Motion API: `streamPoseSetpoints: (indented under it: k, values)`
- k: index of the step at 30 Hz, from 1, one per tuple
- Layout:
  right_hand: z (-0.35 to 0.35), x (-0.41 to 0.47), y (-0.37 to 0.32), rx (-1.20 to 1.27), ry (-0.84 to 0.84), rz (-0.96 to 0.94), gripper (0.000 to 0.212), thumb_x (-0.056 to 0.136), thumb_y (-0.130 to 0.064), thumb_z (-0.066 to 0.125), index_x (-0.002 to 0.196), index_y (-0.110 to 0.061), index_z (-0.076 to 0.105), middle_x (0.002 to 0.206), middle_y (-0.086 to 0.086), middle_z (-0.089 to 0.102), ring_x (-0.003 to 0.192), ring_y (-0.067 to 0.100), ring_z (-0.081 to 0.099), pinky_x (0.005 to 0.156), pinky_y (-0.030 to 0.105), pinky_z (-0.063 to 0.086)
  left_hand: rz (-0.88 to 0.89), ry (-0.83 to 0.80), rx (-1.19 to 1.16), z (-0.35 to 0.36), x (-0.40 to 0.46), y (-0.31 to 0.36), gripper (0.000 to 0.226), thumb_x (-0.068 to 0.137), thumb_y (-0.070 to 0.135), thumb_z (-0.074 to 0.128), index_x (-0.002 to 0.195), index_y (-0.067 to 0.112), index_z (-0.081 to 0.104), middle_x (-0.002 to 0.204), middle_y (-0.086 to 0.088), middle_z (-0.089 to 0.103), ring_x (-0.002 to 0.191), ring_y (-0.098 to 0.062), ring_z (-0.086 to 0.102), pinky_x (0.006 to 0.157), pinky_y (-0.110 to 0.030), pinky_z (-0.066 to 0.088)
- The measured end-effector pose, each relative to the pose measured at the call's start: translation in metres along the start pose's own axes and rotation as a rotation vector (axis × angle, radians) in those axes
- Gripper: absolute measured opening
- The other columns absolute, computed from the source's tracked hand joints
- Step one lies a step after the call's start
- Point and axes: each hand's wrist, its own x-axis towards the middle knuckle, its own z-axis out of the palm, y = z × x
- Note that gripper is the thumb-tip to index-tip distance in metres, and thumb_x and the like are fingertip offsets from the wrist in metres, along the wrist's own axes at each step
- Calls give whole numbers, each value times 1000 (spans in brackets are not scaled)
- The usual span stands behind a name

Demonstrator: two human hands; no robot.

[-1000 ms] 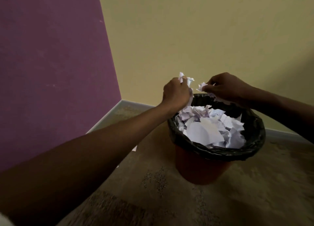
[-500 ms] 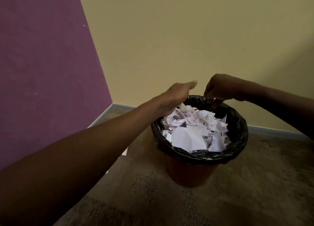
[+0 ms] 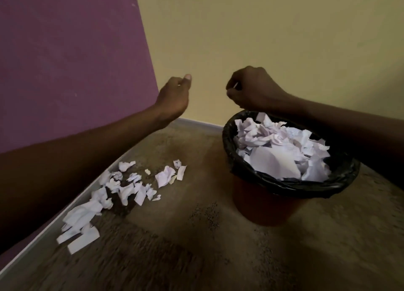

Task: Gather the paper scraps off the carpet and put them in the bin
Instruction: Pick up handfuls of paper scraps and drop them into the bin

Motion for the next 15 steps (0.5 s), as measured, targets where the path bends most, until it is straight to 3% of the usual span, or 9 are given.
streamPoseSetpoints:
  k: [2,4,6,8,11,13,15]
  values:
    - [26,14,-21,9,-37,-18,22,81,-19,59,95,-7,72,98,15,73,93,30,66,85,35,53,-9,6,19,-15,-4,-31,49,105,44,26,98,6,55,79,-9,48,72,-21,47,65,-32,31]
    - [56,26,-40,10,-91,-35,26,80,-21,58,97,-5,70,99,17,71,94,33,65,84,38,54,-19,-1,43,-26,-9,-62,41,106,42,27,79,14,43,71,-1,37,64,-15,37,61,-33,29]
    - [87,34,-56,-5,-143,-46,29,80,-21,57,99,-2,67,101,18,69,93,35,64,82,41,55,-17,-34,89,-35,-16,-95,39,106,41,29,75,18,39,70,1,37,63,-13,36,61,-33,30]
    - [120,38,-65,2,-173,-37,31,82,-22,57,103,-2,65,106,18,67,96,34,63,82,38,54,-26,-73,142,-43,-23,-131,40,105,41,32,85,10,48,73,2,41,65,-11,40,63,-32,31]
    - [174,32,-71,23,-220,-3,29,83,-21,57,103,-1,66,107,19,67,98,34,62,78,33,51,-124,-107,207,-54,-37,-189,41,104,39,37,117,3,51,100,-6,56,86,-19,51,74,-31,36]
    - [211,26,-69,1,-304,-6,29,82,-18,57,102,1,67,105,18,69,97,34,64,78,33,52,-185,-100,241,-61,-51,-231,40,103,35,41,122,2,52,113,-12,59,99,-26,54,81,-30,36]
    - [243,22,-62,-9,-387,10,32,82,-19,58,107,1,65,109,19,68,99,34,63,80,34,51,-218,-91,284,-66,-68,-276,38,102,31,45,121,-1,54,116,-19,61,100,-29,56,81,-31,37]
